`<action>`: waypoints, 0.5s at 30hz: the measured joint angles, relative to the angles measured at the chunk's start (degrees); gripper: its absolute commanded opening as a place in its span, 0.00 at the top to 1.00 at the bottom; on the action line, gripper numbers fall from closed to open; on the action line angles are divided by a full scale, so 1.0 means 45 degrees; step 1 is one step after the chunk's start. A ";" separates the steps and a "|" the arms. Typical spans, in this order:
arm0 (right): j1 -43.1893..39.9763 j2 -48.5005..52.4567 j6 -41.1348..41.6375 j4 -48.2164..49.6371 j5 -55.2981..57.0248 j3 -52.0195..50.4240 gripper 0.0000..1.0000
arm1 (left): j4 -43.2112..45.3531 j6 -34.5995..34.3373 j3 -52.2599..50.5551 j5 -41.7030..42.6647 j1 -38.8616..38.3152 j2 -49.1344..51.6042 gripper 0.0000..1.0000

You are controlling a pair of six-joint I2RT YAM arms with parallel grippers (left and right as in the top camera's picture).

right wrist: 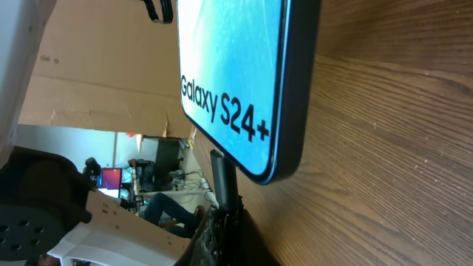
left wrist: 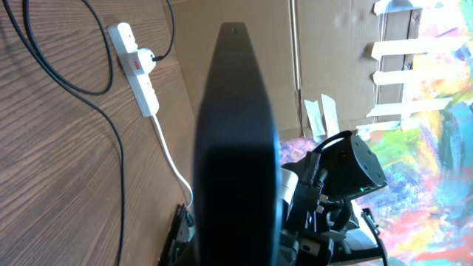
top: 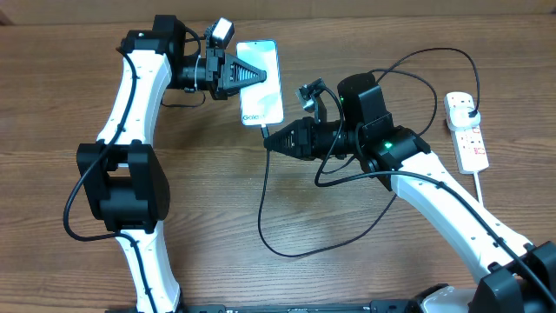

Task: Plug charger to phone and switch on socket
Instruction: 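Open the right gripper and pull it back from the plugged cable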

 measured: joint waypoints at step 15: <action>0.0000 0.0000 0.0126 0.0209 -0.0049 -0.0024 0.96 | -0.0010 -0.0073 0.0000 0.0010 -0.0049 0.0000 0.96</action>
